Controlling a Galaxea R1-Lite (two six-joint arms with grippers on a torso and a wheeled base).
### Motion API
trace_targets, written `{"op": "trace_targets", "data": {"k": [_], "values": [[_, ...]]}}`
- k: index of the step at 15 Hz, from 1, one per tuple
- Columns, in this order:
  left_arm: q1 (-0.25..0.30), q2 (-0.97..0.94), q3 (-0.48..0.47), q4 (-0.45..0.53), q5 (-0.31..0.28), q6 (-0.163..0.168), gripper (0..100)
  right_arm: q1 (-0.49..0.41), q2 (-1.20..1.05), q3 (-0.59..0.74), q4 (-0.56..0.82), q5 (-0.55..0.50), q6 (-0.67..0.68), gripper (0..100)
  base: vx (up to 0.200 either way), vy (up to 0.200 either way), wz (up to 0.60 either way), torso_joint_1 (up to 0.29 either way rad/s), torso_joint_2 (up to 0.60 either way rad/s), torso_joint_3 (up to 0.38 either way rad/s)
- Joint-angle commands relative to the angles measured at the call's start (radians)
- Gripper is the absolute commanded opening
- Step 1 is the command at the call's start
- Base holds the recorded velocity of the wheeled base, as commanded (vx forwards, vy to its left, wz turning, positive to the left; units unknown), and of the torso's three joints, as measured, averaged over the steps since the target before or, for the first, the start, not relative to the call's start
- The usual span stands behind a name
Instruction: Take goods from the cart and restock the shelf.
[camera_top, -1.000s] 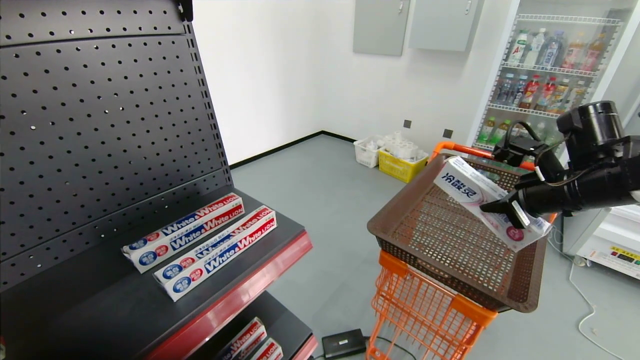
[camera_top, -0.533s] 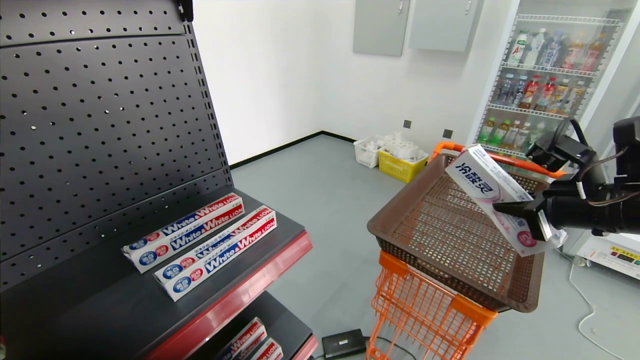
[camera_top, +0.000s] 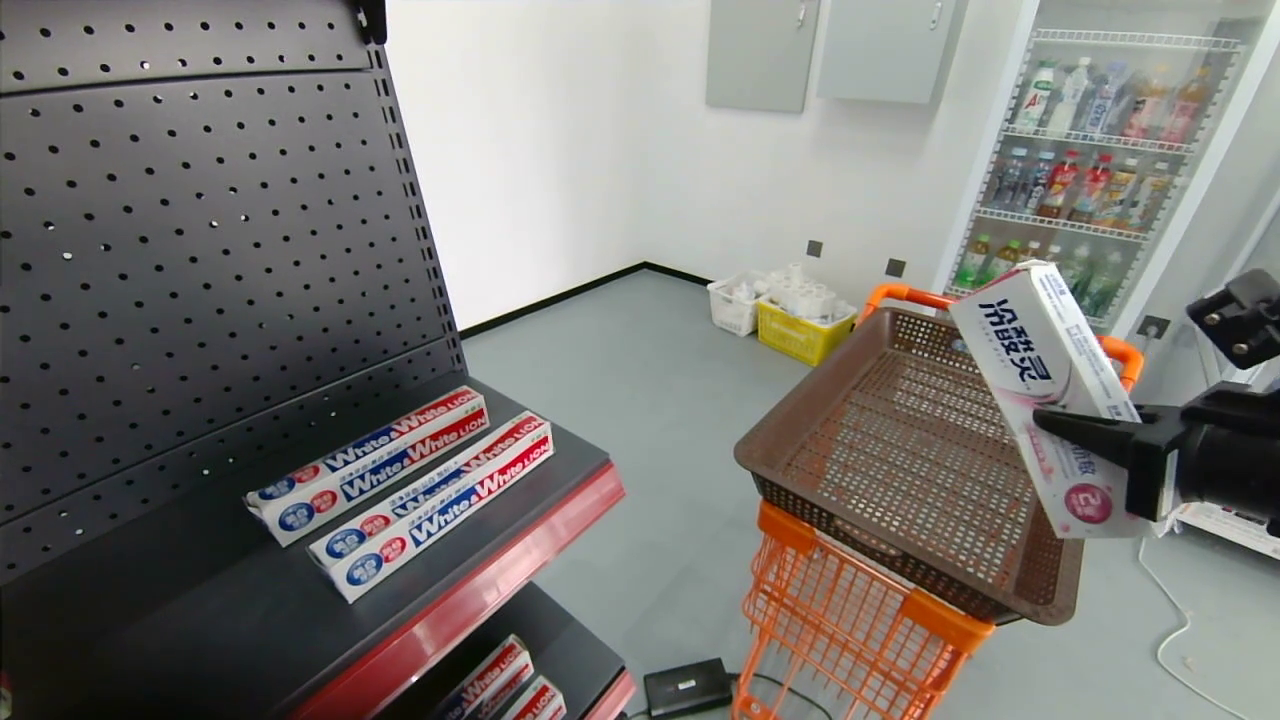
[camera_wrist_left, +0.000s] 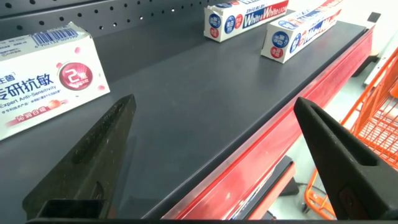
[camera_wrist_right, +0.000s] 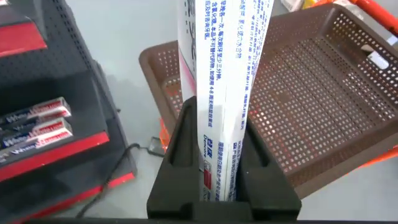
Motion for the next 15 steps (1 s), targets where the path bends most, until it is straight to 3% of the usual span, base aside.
{"op": "trace_targets", "data": {"k": [1, 7, 15], "values": [[0.0, 0.0, 0.0, 0.0, 0.001, -0.001, 100, -0.01, -0.139, 0.073, -0.012, 0.007, 0.035, 0, 0.0, 0.0, 0.0, 0.0, 0.0, 0.0], [0.0, 0.0, 0.0, 0.0, 0.001, -0.001, 100, -0.154, -0.414, 0.214, -0.007, 0.079, 0.111, 0, 0.0, 0.0, 0.0, 0.0, 0.0, 0.0], [0.0, 0.0, 0.0, 0.0, 0.001, -0.001, 100, -0.26, -0.679, 0.356, -0.004, 0.08, 0.159, 0, 0.0, 0.0, 0.0, 0.0, 0.0, 0.0]]}}
